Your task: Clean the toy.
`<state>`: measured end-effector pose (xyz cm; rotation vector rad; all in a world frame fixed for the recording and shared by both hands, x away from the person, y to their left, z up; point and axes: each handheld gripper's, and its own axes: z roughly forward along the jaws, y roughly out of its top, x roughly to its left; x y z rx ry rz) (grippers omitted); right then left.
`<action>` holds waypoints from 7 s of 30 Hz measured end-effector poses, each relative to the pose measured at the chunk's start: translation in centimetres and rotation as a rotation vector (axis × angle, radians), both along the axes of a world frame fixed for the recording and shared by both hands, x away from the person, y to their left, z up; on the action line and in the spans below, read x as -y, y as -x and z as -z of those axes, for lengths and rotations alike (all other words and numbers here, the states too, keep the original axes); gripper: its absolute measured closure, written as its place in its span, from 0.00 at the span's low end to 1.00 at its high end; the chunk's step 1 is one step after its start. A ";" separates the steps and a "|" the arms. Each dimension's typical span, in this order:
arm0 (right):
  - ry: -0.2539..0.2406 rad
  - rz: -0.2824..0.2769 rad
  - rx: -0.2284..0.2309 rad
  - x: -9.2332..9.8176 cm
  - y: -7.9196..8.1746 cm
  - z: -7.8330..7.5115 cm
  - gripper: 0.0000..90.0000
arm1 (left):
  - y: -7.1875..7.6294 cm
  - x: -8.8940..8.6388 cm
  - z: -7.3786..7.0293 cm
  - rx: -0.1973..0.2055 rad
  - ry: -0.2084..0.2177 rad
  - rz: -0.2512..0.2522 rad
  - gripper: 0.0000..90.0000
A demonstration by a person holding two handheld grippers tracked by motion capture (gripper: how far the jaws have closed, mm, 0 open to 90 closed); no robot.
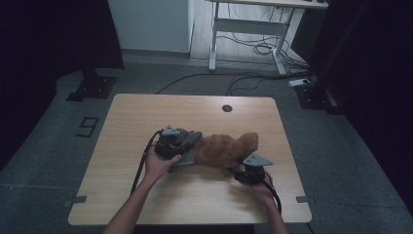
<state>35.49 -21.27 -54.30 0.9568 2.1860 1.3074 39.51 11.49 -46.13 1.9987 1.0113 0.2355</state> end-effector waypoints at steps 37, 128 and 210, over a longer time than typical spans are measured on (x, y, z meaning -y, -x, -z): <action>-0.154 0.038 -0.034 3.1 3.0 -1.8 0.65 | 5.5 -1.5 1.7 0.017 0.089 0.003 0.86; -0.129 0.084 -0.024 3.2 2.5 -0.9 0.66 | 2.8 -0.5 -2.7 0.113 -0.068 -0.077 0.85; -0.126 -0.037 -0.119 1.6 -0.1 -4.3 0.19 | 2.3 -1.6 0.3 0.061 0.086 -0.043 0.84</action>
